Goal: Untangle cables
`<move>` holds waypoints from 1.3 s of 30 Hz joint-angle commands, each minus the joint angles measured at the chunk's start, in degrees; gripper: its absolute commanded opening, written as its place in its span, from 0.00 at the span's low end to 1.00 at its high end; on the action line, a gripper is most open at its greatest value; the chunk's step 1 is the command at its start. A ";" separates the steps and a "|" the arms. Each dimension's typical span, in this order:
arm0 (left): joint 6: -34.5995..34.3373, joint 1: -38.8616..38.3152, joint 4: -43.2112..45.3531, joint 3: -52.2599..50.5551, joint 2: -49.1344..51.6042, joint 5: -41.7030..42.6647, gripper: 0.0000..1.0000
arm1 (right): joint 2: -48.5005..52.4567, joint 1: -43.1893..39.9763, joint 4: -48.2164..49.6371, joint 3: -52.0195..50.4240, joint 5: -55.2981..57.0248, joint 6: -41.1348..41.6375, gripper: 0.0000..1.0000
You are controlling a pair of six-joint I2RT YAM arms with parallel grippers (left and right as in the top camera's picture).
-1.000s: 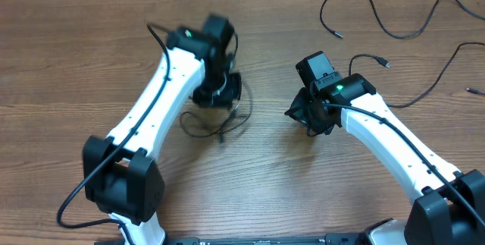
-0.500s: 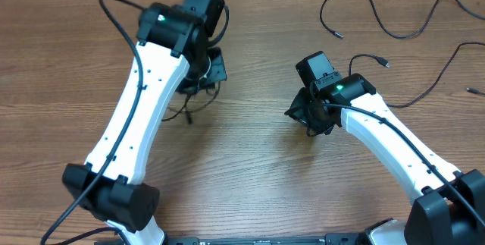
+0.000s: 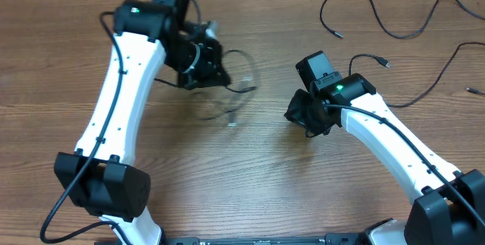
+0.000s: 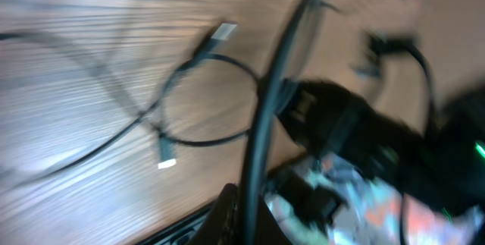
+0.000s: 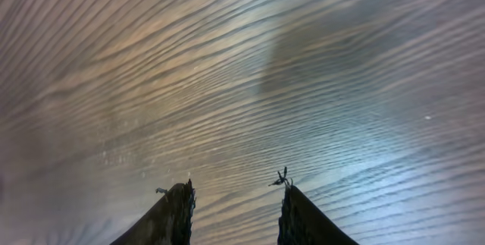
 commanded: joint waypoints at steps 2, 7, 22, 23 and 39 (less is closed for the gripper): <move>-7.48 0.90 -0.52 0.37 -0.22 -5.44 0.04 | 0.31 0.07 2.47 0.33 -8.28 -7.28 0.37; -7.45 0.61 -0.52 0.37 -0.22 -2.84 0.04 | 0.31 0.07 9.16 0.33 -24.26 -14.86 0.38; -21.88 0.42 0.48 0.35 -0.22 -2.10 0.04 | 0.31 0.70 19.65 0.33 -44.83 -26.56 0.54; -23.26 0.37 0.50 0.37 -0.22 -2.08 0.04 | 0.31 1.01 20.33 0.33 -44.54 -26.32 0.55; -24.35 0.35 0.46 0.37 -0.22 6.45 0.05 | 0.31 9.25 20.92 0.33 -13.81 -1.31 0.55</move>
